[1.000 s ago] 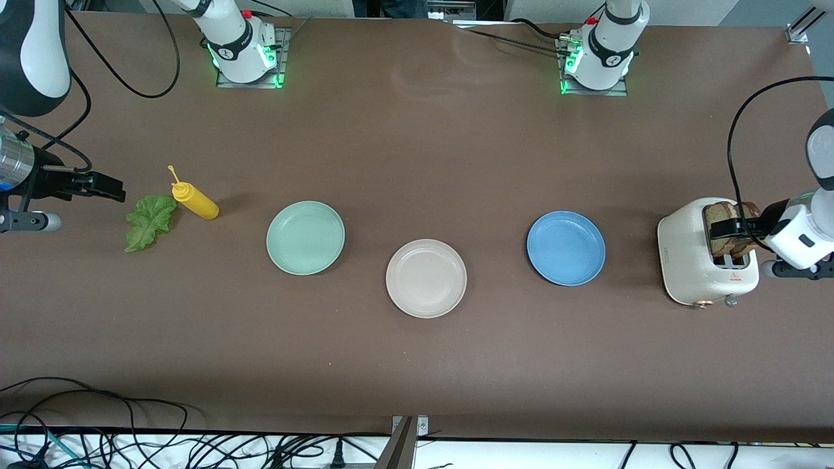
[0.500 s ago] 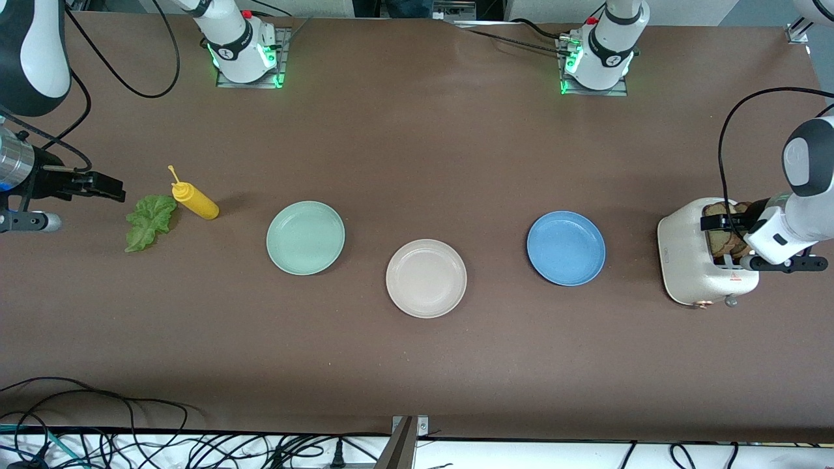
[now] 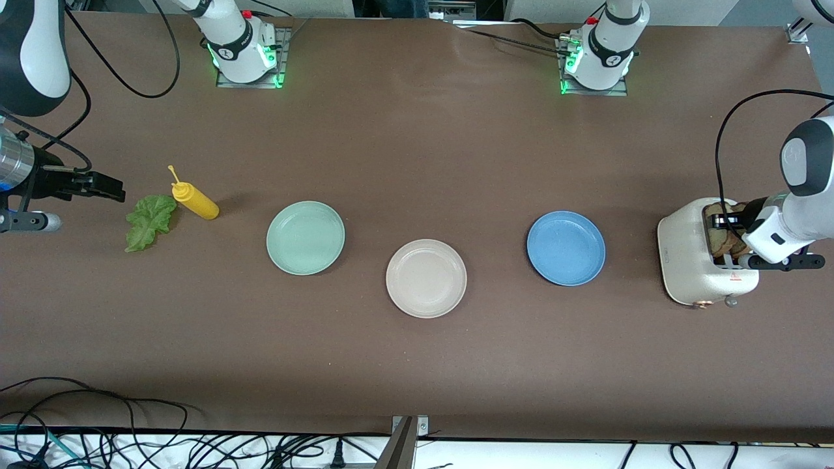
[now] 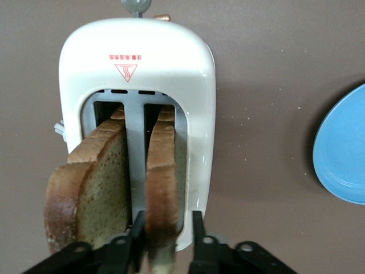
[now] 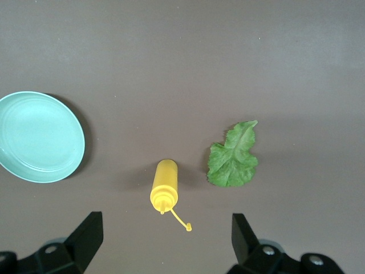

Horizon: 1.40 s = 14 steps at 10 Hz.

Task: Make sandwich on beige plate with both arms
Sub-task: 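Lower the left gripper onto the bread slice in the toaster, then grasp the bread slice and lift it out with the left gripper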

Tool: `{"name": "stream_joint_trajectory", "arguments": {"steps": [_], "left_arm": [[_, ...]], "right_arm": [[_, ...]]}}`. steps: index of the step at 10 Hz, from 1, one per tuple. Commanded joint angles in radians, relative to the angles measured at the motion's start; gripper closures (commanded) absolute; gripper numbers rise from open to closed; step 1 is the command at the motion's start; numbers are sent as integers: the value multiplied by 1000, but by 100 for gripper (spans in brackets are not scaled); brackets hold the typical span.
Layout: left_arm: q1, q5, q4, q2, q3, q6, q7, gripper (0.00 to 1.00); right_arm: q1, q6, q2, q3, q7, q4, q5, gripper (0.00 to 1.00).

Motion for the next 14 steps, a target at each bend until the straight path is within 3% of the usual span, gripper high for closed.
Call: {"name": "stream_joint_trajectory", "arguments": {"steps": [1, 8, 11, 14], "left_arm": [[9, 21, -11, -28, -9, 8, -21, 100], [8, 31, 15, -70, -11, -27, -19, 100], [-4, 33, 117, -74, -20, -145, -15, 100], [-12, 19, 236, -74, -77, -250, -13, 100]], "right_arm": [[-4, -4, -4, -2, -2, 7, 18, 0], [-5, -4, -4, -2, -2, 7, 18, 0], [-5, -4, -4, -2, -2, 7, 18, 0], [-5, -4, -4, 0, -2, 7, 18, 0]]}}
